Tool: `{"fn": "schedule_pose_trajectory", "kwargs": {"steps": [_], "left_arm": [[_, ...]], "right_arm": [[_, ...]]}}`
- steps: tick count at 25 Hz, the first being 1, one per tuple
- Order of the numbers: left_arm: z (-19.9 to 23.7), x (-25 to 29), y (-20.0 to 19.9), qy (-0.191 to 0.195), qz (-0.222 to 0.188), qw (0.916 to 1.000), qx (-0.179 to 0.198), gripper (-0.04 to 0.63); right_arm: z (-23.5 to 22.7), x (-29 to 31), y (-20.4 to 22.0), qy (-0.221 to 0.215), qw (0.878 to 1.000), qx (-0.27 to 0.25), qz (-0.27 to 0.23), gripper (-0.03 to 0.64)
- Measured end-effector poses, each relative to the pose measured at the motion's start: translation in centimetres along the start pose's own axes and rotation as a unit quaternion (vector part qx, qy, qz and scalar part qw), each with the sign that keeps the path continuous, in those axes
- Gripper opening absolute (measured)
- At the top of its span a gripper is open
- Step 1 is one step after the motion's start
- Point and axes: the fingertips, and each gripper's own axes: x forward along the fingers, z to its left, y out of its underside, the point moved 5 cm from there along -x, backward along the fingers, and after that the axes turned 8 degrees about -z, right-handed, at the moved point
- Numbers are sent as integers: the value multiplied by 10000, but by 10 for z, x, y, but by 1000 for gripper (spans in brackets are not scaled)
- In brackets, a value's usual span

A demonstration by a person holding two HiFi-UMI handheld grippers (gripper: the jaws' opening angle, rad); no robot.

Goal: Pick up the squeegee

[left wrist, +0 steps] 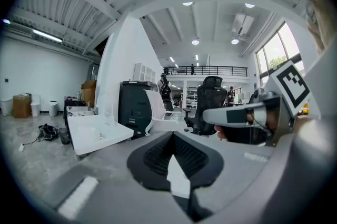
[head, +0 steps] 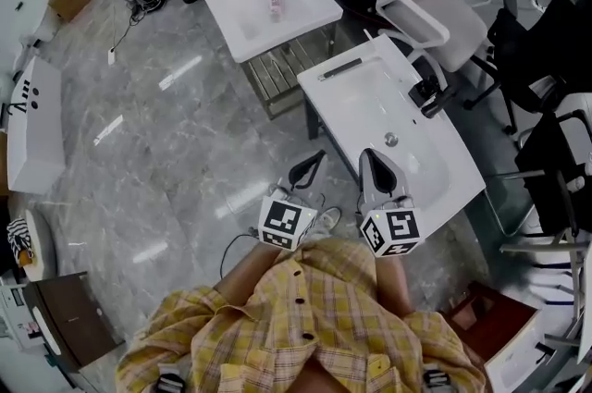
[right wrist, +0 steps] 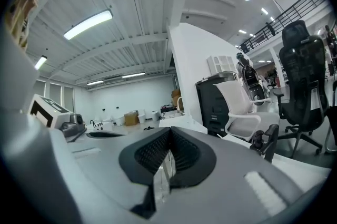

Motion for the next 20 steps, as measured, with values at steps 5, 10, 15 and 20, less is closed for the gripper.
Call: {"fn": "schedule_pose_trajectory", "kwargs": {"steps": [5, 10, 15, 20], "left_arm": [[10, 49, -5, 186, -1, 9998, 75, -6], [16, 76, 1, 197, 131, 9996, 156, -6], [16, 91, 1, 231, 201, 9993, 228, -6], [21, 100, 7, 229, 380, 9986, 289, -6]], "right_arm": [[-35, 30, -9, 109, 9999, 22, -38, -9], [-61, 44, -6, 224, 9997, 77, 6, -9], [-74, 47, -3, 309, 9993, 201, 19, -9], [-82, 42, 8, 466, 9983, 338, 60, -9]]}}
